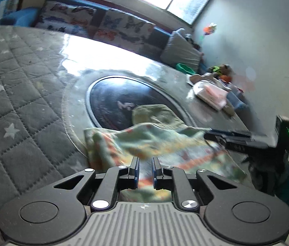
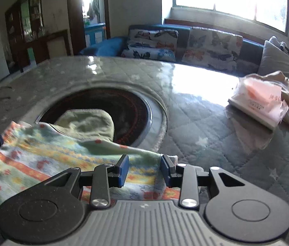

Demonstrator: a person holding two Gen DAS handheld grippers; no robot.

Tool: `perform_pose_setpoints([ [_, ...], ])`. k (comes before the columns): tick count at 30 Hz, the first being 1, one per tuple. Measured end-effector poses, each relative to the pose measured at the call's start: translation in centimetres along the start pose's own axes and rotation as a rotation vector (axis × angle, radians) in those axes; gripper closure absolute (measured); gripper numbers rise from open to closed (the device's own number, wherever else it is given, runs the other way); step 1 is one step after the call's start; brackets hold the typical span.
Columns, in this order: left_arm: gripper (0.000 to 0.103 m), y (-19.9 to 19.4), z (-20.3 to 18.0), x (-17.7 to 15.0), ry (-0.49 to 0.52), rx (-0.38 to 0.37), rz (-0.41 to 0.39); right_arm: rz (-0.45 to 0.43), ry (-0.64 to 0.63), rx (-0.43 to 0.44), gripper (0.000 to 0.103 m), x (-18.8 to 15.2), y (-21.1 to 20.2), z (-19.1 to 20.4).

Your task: Fold clothes

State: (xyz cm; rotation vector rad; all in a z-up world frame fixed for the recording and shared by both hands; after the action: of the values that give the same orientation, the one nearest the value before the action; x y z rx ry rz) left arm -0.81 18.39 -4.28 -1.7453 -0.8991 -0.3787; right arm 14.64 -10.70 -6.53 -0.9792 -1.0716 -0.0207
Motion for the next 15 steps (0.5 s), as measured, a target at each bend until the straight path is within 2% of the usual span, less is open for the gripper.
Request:
perform_pose_setpoints([
  [3,0.089,0.8,0.9,0.5,-0.007,0.047,0.001,-0.003,0.020,-0.013,0.069,0.0,0.1,-0.4],
  [9,0.089,1.6,2.2,1.2,-0.010,0.086,-0.006,0.002,-0.001,0.004,0.067,0.2,-0.1,0.1],
  [15,0.089,1.3,2.4,1.4,-0.018,0.088,-0.008,0.008,-0.013,-0.014,0.064,0.2,-0.6,0.3],
])
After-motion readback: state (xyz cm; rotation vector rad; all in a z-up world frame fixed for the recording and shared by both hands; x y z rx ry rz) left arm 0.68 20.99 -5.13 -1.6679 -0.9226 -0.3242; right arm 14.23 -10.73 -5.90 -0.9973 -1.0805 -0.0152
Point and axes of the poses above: each gripper's, at about its wrist camera, not at the fingertips, and y roughly the way its jaws point, z to its left, x to its top, the point moved 2 cm from there along y, roughly the way its jaws point, and after that the axes turned 8 degrees about x, right-handed, at the moved point
